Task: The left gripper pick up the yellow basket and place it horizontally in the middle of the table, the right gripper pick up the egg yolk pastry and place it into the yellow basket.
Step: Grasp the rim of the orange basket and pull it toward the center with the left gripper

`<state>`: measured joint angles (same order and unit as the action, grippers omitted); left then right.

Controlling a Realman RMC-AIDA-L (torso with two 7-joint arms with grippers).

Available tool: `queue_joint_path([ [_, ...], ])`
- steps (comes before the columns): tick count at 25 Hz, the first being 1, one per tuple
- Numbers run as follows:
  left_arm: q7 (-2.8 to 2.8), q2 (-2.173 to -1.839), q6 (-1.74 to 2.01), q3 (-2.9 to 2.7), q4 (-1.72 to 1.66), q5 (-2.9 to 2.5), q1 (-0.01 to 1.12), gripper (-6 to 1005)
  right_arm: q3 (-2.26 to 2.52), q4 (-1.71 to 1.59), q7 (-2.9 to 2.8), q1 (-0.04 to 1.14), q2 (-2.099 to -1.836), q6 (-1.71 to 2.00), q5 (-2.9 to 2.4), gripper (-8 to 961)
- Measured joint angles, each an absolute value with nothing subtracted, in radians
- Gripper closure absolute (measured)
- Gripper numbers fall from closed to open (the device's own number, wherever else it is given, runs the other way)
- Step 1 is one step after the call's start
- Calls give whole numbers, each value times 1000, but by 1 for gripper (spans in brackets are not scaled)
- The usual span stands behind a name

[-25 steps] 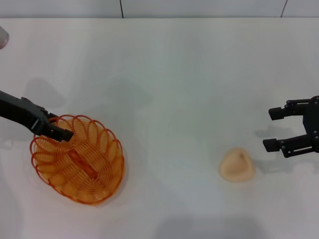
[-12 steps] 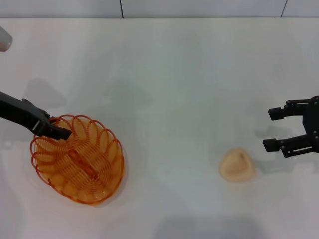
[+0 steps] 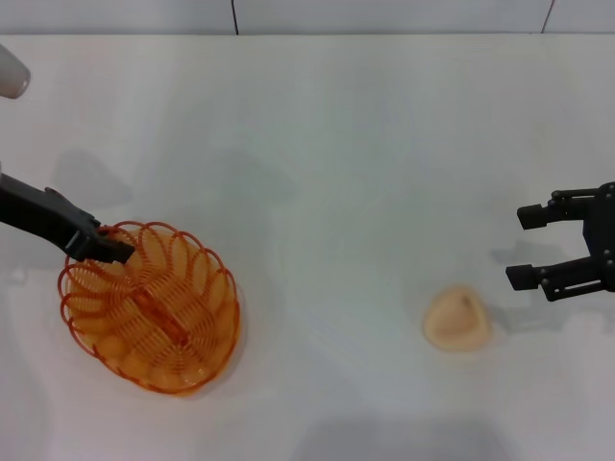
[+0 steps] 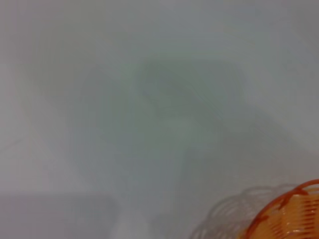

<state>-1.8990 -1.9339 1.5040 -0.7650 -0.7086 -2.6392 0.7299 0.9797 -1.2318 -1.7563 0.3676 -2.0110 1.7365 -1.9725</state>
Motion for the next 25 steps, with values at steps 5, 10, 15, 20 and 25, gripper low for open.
queue_joint_path([
  [5, -1903, -1934, 1497, -767, -709, -2639, 730, 674, 979, -1232, -1756, 368, -2011, 1736, -1973, 119],
  [10, -1902, -1938, 1500, -770, -709, -2639, 730, 732, 979, -1232, -1756, 370, -2011, 1736, -1973, 119],
  [15, -1897, -1946, 1508, -792, -714, -2637, 732, 805, 979, -1232, -1756, 372, -2011, 1736, -1973, 119],
  [20, -1892, -1946, 1531, -809, -716, -2632, 732, 860, 976, -1231, -1756, 373, -2011, 1736, -1973, 118],
  [25, -1888, -1941, 1574, -804, -750, -2597, 728, 880, 973, -1219, -1754, 376, -2011, 1736, -1973, 118],
])
